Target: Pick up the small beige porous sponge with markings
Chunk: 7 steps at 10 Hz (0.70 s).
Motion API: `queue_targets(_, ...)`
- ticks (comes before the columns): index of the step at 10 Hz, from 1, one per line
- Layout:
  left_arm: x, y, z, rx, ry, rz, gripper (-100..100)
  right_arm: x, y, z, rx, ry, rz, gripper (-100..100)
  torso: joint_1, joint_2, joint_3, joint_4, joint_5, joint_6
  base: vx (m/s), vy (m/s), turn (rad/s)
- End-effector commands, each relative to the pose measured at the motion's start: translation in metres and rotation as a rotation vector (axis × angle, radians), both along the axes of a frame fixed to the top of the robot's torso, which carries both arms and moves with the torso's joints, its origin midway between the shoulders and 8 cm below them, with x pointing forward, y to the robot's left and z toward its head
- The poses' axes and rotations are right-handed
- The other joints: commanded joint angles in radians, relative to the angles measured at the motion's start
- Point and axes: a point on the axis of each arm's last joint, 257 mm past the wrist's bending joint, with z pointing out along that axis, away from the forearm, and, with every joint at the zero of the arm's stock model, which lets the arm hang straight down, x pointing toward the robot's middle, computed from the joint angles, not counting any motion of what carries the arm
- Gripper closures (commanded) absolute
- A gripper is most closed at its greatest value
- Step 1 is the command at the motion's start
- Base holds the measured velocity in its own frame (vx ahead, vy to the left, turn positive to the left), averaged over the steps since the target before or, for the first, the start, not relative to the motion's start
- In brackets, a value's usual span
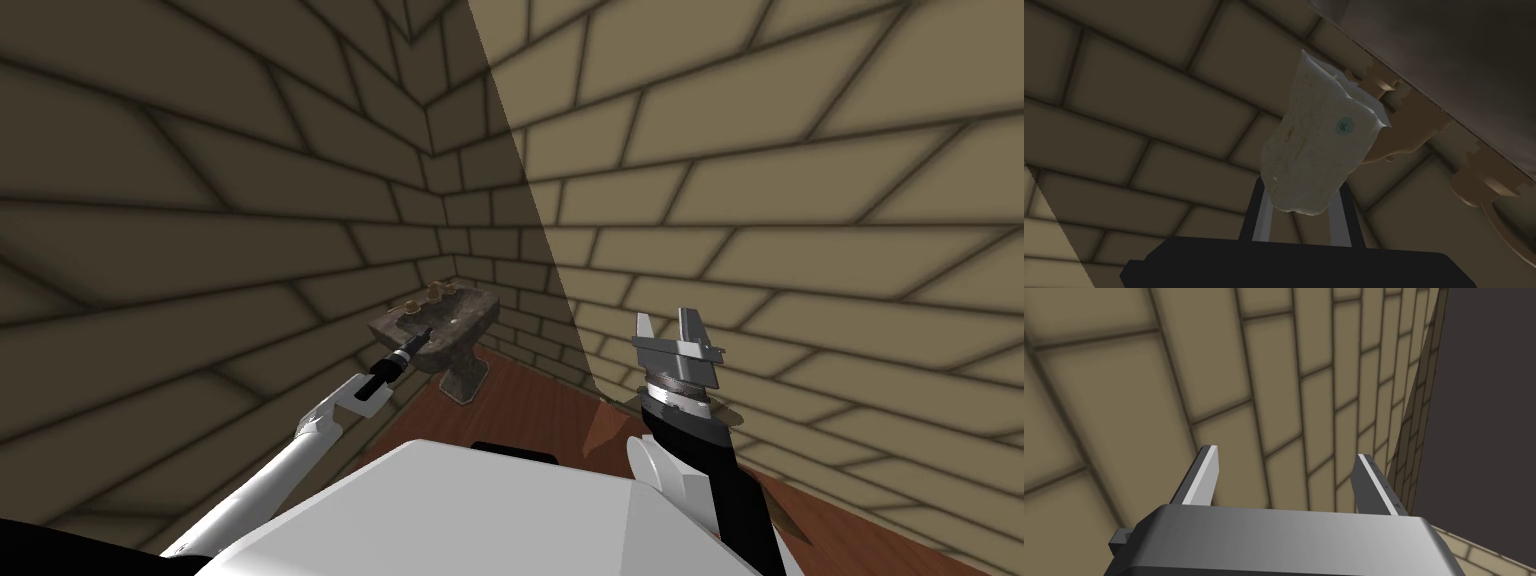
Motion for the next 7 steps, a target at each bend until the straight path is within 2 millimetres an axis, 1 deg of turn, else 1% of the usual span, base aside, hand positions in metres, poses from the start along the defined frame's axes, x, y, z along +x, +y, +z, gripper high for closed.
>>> queue_targets(1, 0.0, 0.0, 0.0, 0.0, 0.0, 0.0, 0, 0.0, 0.0, 0.0, 0.0, 0.0, 0.0, 0, 0.0, 0.0, 0.0, 0.0, 0.0, 0.0, 0.0, 0.0, 0.0)
queue_targets(2, -0.001, -0.023, -0.005, 0.003, 0.006, -0.03, 100, 0.0, 0.0, 0.0, 0.0, 0.0, 0.0, 0, 0.0, 0.0, 0.0, 0.0, 0.0, 0.0, 0.029, 0.047, 0.244)
queue_targets(3, -0.001, -0.036, -0.006, 0.004, 0.008, -0.045, 100, 0.0, 0.0, 0.0, 0.0, 0.0, 0.0, 0, 0.002, -0.001, -0.001, 0.0, 0.001, -0.001, 0.055, 0.082, 0.227)
queue_targets(5, -0.003, -0.062, -0.008, 0.005, 0.009, -0.076, 100, 0.0, 0.0, 0.0, 0.0, 0.0, 0.0, 0, 0.005, -0.004, -0.002, -0.001, 0.002, -0.001, 0.061, 0.075, 0.138)
queue_targets(7, -0.005, -0.088, -0.008, 0.004, 0.008, -0.106, 100, 0.0, 0.0, 0.0, 0.0, 0.0, 0.0, 0, 0.004, -0.003, -0.002, -0.001, 0.001, -0.001, 0.033, 0.06, 0.142)
